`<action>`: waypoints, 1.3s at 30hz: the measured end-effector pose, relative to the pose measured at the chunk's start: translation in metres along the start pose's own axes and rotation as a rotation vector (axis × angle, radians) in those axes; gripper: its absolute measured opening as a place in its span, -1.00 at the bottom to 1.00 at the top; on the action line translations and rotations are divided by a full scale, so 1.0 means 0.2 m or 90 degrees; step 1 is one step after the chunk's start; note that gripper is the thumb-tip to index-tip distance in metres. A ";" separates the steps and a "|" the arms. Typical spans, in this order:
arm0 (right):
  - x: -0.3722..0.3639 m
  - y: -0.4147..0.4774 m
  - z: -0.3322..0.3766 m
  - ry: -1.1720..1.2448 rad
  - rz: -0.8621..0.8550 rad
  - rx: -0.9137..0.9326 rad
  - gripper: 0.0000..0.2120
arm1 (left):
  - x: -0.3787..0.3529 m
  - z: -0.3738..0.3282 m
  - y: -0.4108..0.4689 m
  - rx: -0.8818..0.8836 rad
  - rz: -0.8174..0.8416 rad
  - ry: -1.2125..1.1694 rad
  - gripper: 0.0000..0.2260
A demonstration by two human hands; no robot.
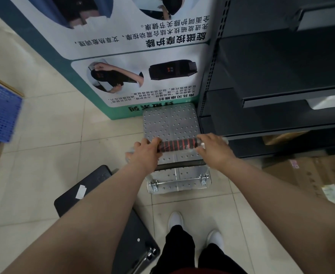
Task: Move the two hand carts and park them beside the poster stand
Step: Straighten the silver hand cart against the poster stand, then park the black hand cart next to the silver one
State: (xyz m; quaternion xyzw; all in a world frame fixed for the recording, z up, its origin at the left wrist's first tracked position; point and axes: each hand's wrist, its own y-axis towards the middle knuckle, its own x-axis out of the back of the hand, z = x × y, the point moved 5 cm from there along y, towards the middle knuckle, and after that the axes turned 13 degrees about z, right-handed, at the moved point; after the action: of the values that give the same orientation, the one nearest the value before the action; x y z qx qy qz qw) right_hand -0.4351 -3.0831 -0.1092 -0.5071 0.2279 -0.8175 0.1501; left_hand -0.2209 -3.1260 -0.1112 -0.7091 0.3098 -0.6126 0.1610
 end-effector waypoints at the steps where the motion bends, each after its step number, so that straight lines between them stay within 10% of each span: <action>1: 0.00 -0.02 0.01 -0.030 0.000 0.011 -0.55 | 0.00 0.00 -0.01 0.006 0.011 -0.003 -0.71; 7: -0.03 -0.20 0.04 -0.105 -0.042 0.105 -0.47 | -0.02 -0.06 -0.16 0.035 -0.049 -0.021 -0.40; 16: -0.21 -0.44 0.13 -0.181 0.060 0.241 -0.58 | -0.20 -0.11 -0.56 0.042 -0.011 -0.013 -0.60; 29: -0.77 -0.86 0.73 -0.230 0.192 0.441 -0.60 | -0.68 0.70 -1.56 0.377 0.035 -0.177 -0.57; 39: -1.40 -1.31 1.30 -0.303 0.219 0.488 -0.58 | -1.11 1.15 -2.19 0.359 0.026 -0.244 -0.45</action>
State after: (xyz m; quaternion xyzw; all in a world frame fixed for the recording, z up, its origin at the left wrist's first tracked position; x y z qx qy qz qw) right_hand -0.0820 -2.7835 -0.0853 -0.5435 -0.0497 -0.6671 0.5070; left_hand 0.0950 -2.6890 -0.0607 -0.7323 0.1067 -0.5265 0.4184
